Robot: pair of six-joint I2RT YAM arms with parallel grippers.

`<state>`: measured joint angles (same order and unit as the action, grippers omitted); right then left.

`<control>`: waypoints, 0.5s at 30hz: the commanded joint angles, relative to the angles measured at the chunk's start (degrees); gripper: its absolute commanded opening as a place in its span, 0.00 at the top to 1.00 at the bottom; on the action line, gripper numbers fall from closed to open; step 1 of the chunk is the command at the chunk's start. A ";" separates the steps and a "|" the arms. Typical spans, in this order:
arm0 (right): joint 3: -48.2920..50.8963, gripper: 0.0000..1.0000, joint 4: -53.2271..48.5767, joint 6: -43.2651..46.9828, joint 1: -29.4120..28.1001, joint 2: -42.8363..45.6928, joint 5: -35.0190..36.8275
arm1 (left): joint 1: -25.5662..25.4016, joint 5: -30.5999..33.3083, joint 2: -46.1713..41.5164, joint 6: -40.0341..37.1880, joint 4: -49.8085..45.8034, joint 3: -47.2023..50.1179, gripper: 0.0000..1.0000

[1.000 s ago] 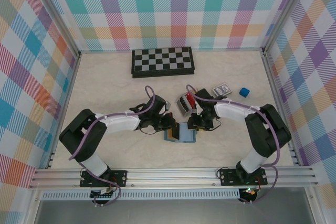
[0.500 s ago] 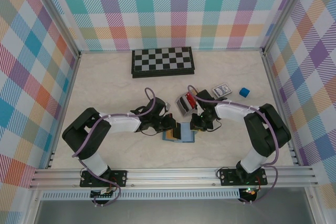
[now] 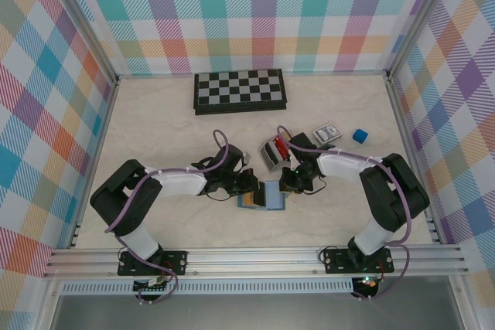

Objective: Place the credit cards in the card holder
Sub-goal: Insert the credit card into the card slot.

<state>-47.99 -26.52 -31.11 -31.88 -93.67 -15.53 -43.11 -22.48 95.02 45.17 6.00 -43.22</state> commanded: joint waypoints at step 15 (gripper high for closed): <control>2.37 0.89 3.63 -1.55 -0.90 -2.83 -3.28 | -2.28 -0.21 4.17 3.23 4.05 0.13 0.92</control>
<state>-47.48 -25.02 -31.35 -31.86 -94.08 -17.04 -43.72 -23.14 96.47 48.58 10.72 -42.26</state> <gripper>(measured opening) 0.114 0.079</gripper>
